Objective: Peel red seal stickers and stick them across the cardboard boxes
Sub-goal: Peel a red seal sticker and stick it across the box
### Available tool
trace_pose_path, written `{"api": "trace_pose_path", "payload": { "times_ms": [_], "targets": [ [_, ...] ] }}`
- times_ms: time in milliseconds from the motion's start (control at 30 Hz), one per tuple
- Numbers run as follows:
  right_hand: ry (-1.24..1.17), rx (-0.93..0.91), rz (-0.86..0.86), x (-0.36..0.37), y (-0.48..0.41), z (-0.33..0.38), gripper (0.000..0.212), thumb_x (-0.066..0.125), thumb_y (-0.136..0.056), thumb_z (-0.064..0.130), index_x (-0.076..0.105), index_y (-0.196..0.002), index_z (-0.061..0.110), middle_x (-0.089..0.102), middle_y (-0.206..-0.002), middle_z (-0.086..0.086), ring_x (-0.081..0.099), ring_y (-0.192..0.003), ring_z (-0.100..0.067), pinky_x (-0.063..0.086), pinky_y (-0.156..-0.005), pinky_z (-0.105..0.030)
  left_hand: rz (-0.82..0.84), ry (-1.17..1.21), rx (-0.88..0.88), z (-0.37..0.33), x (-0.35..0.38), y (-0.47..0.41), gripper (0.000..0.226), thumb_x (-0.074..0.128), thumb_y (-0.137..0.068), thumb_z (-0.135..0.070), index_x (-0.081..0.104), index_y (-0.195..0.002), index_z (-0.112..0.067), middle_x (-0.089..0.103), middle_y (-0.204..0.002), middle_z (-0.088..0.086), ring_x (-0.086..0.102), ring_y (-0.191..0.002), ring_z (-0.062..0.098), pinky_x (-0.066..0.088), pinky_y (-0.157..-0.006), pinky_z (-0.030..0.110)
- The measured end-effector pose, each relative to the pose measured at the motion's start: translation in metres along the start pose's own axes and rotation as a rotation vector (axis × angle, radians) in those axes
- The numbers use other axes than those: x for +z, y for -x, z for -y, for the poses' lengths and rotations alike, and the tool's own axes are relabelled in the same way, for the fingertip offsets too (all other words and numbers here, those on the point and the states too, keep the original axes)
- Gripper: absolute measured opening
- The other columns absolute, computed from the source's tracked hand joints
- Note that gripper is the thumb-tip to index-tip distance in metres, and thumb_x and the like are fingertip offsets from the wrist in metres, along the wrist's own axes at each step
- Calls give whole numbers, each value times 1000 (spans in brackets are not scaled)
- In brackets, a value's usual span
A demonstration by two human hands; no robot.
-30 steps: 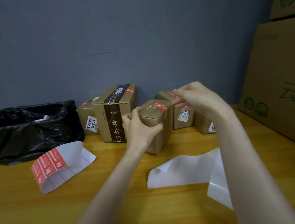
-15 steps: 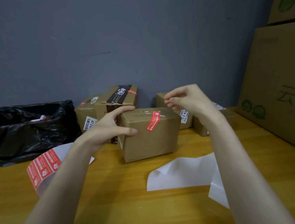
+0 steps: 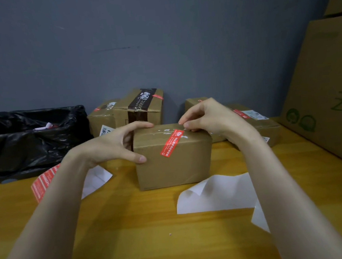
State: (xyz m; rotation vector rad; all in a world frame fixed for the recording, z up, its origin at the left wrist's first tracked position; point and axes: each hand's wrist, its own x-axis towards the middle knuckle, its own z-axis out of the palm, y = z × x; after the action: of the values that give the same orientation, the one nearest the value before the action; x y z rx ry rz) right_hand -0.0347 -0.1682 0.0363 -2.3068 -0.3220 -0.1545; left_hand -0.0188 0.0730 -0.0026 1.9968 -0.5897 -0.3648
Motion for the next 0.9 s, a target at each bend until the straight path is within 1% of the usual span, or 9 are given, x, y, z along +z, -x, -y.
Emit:
{"api": "trace_pose_path", "payload": {
  "times_ms": [67, 133, 200, 300, 400, 467, 533, 700, 900],
  "targets": [
    [62, -11, 12, 2, 0, 1, 14, 64, -87, 13, 74, -97, 14, 67, -89, 3, 56, -73, -1, 43, -57, -4, 4, -88, -23, -6, -3, 3, 92, 87, -41, -48, 44, -122, -50, 46, -124, -23, 51, -110, -5, 50, -77, 12],
    [82, -10, 14, 4, -1, 0, 13, 65, -86, 15, 74, -96, 16, 66, -87, 7, 56, -75, 0, 43, -60, -5, -35, -166, -10, -13, -5, 5, 95, 80, -30, -69, 47, -118, -54, 44, -120, -32, 48, -106, -13, 48, -73, 10],
    [72, -8, 10, 6, -1, 0, 12, 66, -86, 15, 74, -94, 17, 66, -83, 8, 57, -74, 0, 44, -59, -5, -109, -231, 47, -22, -5, 5, 77, 72, -41, -74, 51, -112, -53, 44, -116, -37, 45, -101, -21, 42, -77, 8],
    [83, -11, -7, 10, -2, 0, 12, 66, -85, 14, 75, -93, 17, 64, -78, 10, 55, -70, 1, 40, -54, -1, -217, -348, 174, -34, 2, 0, 47, 63, -64, -54, 59, -110, -43, 46, -120, -32, 41, -105, -21, 31, -90, 9],
    [82, -21, -7, 11, -2, 1, 12, 67, -85, 12, 74, -94, 15, 66, -81, 5, 54, -67, 0, 40, -54, -2, -132, -452, 161, -39, 13, -6, 63, 67, -65, -46, 53, -126, -35, 40, -133, -27, 32, -119, -13, 28, -91, 3],
    [59, -25, 8, 11, -2, 2, 13, 66, -85, 10, 74, -95, 11, 65, -83, 1, 53, -65, -1, 39, -54, -2, -77, -487, 116, -37, 18, -10, 84, 68, -58, -51, 44, -136, -33, 34, -142, -24, 29, -126, -7, 28, -97, 11],
    [42, -24, 19, 13, -3, 2, 12, 65, -85, 8, 73, -94, 9, 65, -84, -1, 52, -64, -1, 39, -54, -2, -55, -514, 86, -35, 22, -13, 91, 68, -57, -53, 38, -140, -33, 29, -147, -22, 26, -130, -3, 27, -100, 18],
    [80, -29, -1, 20, -9, -1, 7, 64, -86, 9, 71, -84, 12, 63, -76, 2, 53, -67, -3, 39, -53, -4, -86, -577, 96, -30, 23, -19, 78, 72, -73, -42, 36, -141, -33, 31, -149, -18, 28, -136, 5, 27, -104, 21],
    [160, -78, -31, 26, -13, -4, 11, 62, -88, 15, 66, -79, 18, 61, -75, 5, 54, -76, -7, 42, -67, -17, -88, -576, 112, -27, 24, -21, 72, 71, -75, -42, 39, -139, -34, 31, -148, -19, 29, -135, 4, 27, -103, 20]
  ]
}}
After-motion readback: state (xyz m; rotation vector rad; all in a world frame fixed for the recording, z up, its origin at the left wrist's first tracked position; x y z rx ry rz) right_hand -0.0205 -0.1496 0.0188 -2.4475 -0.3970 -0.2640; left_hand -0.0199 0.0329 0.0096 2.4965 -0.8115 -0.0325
